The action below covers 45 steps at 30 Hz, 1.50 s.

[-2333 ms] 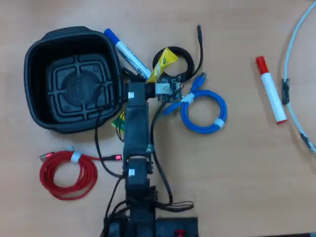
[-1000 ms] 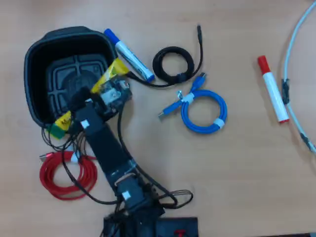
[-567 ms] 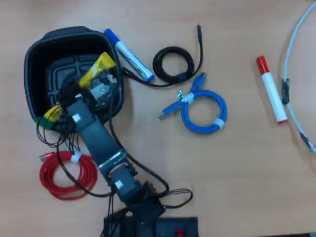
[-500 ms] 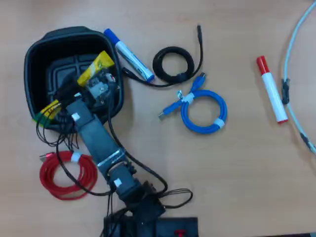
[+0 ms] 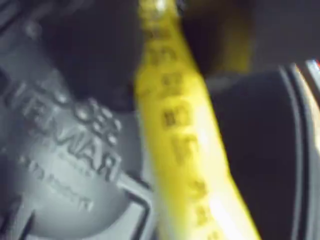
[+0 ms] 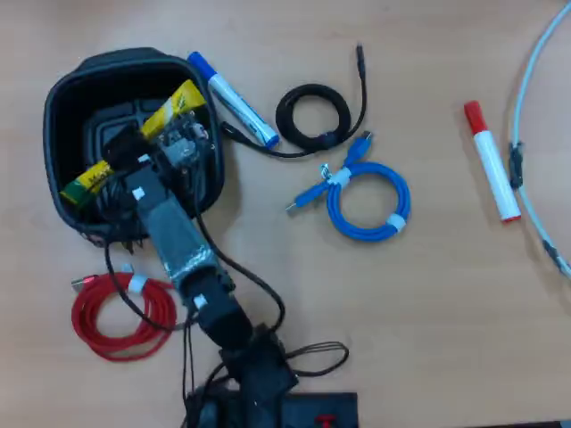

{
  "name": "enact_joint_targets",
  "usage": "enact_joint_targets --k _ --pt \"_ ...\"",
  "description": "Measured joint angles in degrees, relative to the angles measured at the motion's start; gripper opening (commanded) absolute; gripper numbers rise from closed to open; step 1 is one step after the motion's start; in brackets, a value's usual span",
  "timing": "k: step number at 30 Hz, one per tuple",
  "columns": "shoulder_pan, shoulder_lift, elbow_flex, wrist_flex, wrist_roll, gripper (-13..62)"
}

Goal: Pick up the yellow instant coffee stick, then put it in the black bowl

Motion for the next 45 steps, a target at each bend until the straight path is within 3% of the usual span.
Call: enact_joint_targets --k 7,22,39,45 --pt "0.62 -3.87 0.00 -2.11 -0.09 -3.2" --pt "0.88 -5.89 0.00 -2.90 0.09 19.7" --pt "0.88 -5.98 0.00 -2.20 0.09 20.3" --pt "0.88 -2.46 0.00 9.40 -1.67 20.3"
